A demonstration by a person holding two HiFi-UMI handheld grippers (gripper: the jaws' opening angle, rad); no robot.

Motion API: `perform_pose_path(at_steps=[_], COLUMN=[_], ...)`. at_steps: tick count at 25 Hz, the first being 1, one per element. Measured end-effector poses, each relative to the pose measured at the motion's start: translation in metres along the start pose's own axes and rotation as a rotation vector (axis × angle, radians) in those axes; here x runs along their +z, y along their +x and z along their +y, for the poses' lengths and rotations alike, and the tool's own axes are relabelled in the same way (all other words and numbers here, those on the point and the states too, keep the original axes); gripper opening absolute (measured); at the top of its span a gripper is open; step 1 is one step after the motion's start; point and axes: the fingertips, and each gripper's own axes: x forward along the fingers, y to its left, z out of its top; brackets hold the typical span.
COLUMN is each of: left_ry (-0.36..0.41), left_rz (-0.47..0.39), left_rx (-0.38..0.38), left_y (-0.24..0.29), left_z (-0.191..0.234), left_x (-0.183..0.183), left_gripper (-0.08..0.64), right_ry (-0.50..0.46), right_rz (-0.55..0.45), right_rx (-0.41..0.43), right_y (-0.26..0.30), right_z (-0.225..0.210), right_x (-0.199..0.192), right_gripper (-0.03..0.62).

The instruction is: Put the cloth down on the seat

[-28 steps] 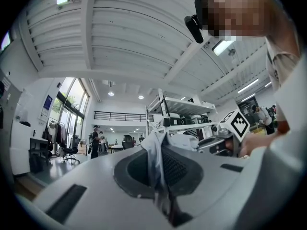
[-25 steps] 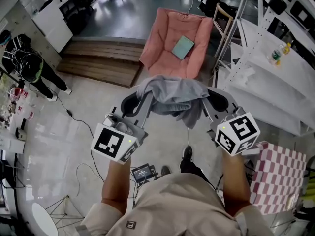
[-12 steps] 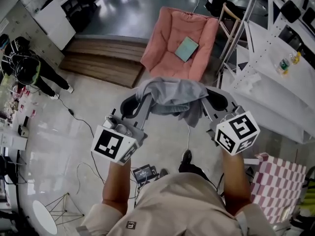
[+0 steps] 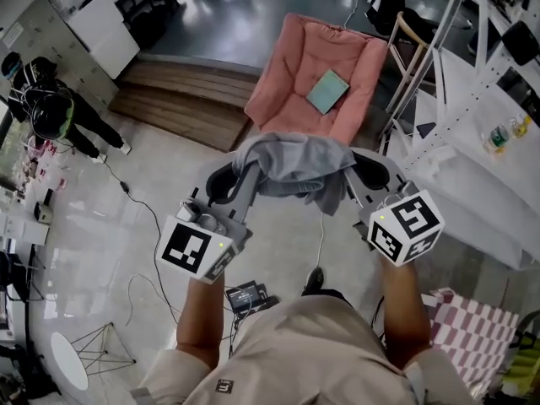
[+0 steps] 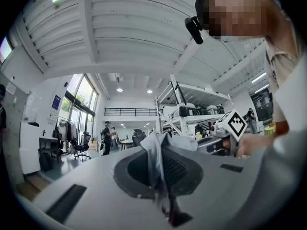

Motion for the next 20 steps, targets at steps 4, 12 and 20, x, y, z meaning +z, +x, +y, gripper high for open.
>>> perform_pose_path(at_steps=[4,12,20], left_ry=[0.008,0.017,0.007], left_rz=[-0.001,0.018,0.028], left_rx=[0.025,0.039,-0.040], left_y=[0.016,0.034,0.063], left_z=[0.002,0.005,0.052], left_x=[-0.001,-0.009,-0.034], left_gripper=[0.017,0.017,0.017], right_ry=[-0.007,0.006,0.022], right_rz=[-0.005,-0.014,0.006], right_rx=[0.026,0.053,-0.024], right_y=[0.006,0.021,0.066], right_z=[-0.017,-0.037,-0.057], right_x=[0.003,0.000,-0.007], right_gripper=[0.011,0.011,0.011])
